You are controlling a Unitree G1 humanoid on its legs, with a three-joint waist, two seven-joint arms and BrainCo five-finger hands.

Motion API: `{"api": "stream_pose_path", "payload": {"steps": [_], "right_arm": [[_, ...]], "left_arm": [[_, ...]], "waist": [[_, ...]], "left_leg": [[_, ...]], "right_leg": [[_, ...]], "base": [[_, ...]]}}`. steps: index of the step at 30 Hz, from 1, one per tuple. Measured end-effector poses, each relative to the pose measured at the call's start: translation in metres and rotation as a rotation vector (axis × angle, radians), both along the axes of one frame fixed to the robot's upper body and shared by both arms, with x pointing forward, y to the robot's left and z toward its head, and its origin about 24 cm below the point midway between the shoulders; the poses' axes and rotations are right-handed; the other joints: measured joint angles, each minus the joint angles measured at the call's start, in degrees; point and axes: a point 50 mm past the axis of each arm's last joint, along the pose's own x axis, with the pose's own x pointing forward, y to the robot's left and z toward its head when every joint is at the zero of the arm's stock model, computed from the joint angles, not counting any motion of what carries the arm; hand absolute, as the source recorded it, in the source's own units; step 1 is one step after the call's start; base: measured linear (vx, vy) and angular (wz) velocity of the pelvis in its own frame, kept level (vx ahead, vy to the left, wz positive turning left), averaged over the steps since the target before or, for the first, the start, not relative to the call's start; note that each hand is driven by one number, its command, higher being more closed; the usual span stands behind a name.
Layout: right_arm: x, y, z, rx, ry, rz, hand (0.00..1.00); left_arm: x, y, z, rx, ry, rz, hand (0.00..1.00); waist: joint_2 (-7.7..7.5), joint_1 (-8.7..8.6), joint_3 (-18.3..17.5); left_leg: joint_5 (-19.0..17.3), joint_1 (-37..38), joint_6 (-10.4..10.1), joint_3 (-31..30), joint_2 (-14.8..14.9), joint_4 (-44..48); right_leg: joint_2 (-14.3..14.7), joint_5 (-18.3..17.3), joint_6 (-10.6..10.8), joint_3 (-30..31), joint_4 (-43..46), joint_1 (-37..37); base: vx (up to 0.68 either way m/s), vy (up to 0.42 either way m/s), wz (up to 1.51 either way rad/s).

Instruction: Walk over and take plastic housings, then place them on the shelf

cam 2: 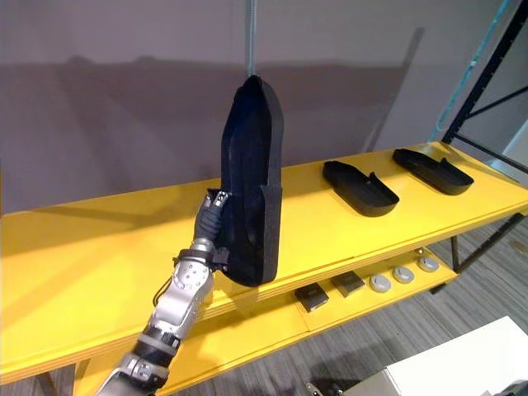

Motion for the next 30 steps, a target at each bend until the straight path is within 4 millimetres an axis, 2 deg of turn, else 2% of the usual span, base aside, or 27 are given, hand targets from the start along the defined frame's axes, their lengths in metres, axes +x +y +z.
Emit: {"api": "stream_pose_path", "payload": {"steps": [4,7,9,10,11,17,21,24,25,30], "right_arm": [[0.001,-0.003,0.001,-0.004,-0.007,-0.019,0.0],[0.004,-0.006,0.001,-0.011,-0.013,-0.017,0.0],[0.012,-0.007,0.003,-0.014,-0.032,-0.011,0.0],[0.024,-0.007,0.006,-0.017,-0.064,-0.001,0.0],[0.028,-0.006,0.006,-0.015,-0.075,0.001,0.0],[0.043,-0.004,0.013,0.0,-0.142,-0.008,0.0],[0.057,0.002,0.016,0.029,-0.182,-0.013,0.0],[0.059,0.004,0.017,0.038,-0.19,-0.009,0.0],[0.06,0.005,0.018,0.038,-0.196,-0.005,0.0],[0.065,0.004,0.021,0.035,-0.221,-0.012,0.0]], "left_arm": [[0.017,0.006,0.003,0.022,0.032,0.07,1.0],[0.026,0.011,0.004,0.03,0.059,0.113,1.0],[0.033,0.017,0.006,0.024,0.078,0.159,1.0],[0.047,0.024,0.008,0.004,0.141,0.215,1.0],[0.048,0.028,0.006,-0.011,0.16,0.234,1.0],[0.06,0.033,0.017,-0.076,0.184,0.263,1.0],[0.063,0.042,0.018,-0.17,0.212,0.3,1.0],[0.067,0.041,0.027,-0.2,0.199,0.3,1.0],[0.068,0.041,0.026,-0.206,0.205,0.303,0.0],[0.068,0.037,0.027,-0.223,0.197,0.297,0.0]], "waist": [[0.98,-1.46,0.6],[1.4,-1.46,1.33],[1.65,-2.73,2.77],[1.88,-3.48,4.51],[1.97,-4.25,4.82],[1.84,-4.41,7.16],[1.78,-5.49,9.09],[1.78,-5.41,9.21],[1.78,-5.46,9.26],[1.78,-5.38,9.84]], "left_leg": [[0.62,0.0,-0.6,0.19,-0.1,-1.65],[0.99,-0.09,-0.71,1.41,-0.2,-2.65],[1.16,-0.35,-0.67,1.64,-0.3,-2.89],[1.58,-3.18,-0.6,2.9,-0.42,-2.9],[1.58,-3.37,-0.6,2.95,-0.42,-2.9],[1.57,-5.7,-0.61,3.61,-0.49,-2.56],[1.52,-6.45,-0.65,4.45,-0.31,-2.25],[1.5,-6.5,-0.65,5.05,-0.34,-2.19],[1.5,-6.51,-0.65,5.1,-0.39,-2.19],[1.52,-6.49,-0.63,4.93,-0.43,-1.98]], "right_leg": [[0.06,-0.07,-0.02,0.18,0.17,-1.37],[0.35,-0.41,0.0,1.34,1.5,-2.66],[0.36,-0.53,0.05,1.54,2.06,-3.64],[0.57,-0.53,0.05,2.69,3.45,-7.27],[0.57,-0.53,0.05,2.7,3.53,-7.53],[0.63,-0.52,0.06,3.3,3.85,-10.35],[0.8,-0.32,0.01,3.85,3.98,-10.99],[0.87,-0.18,0.22,4.43,3.87,-11.13],[0.84,-0.07,0.3,4.53,3.67,-11.11],[0.63,0.45,0.46,4.39,2.63,-10.4]], "base": [[-0.01,-0.008,-0.04],[-0.01,-0.012,-0.18],[-0.02,-0.023,-0.2],[-0.02,-0.03,-0.21],[0.0,-0.025,-0.23],[-0.02,-0.002,-0.03],[0.0,-0.007,-0.06],[0.01,0.002,-0.12],[0.0,0.006,-0.05],[-0.02,0.0,0.01]]}}
